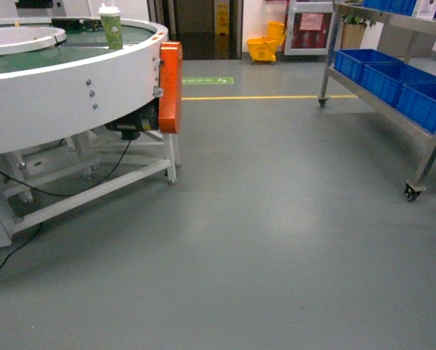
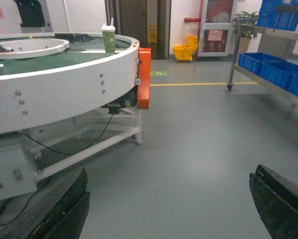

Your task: Pick red block from blue box to shelf

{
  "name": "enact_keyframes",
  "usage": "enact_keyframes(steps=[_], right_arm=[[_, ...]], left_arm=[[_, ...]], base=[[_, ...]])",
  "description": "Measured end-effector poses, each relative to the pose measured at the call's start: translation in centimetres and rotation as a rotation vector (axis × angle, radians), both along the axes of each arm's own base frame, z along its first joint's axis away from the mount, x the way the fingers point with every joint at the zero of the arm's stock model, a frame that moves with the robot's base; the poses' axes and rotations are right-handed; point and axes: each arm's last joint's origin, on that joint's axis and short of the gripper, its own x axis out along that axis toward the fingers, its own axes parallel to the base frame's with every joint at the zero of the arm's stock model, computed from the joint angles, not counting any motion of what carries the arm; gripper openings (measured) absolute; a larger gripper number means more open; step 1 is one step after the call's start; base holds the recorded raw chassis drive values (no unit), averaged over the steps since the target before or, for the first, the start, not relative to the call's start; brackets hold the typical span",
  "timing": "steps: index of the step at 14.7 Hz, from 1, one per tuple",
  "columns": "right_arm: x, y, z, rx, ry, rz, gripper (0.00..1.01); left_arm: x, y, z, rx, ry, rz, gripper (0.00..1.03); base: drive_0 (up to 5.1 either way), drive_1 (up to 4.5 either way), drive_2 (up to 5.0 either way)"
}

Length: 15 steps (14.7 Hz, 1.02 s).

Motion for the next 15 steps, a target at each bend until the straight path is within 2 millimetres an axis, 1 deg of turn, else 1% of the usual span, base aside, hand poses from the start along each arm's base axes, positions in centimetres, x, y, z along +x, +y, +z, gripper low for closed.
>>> enact_keyframes(steps=[15], right_arm=[[0.0,0.0,0.0,0.0,0.0,0.0,0.29]], left_arm=[[0.0,0.0,0.04,0.0,-0.004,0.001,0.98]], base=[[0.0,4.16,-4.2]])
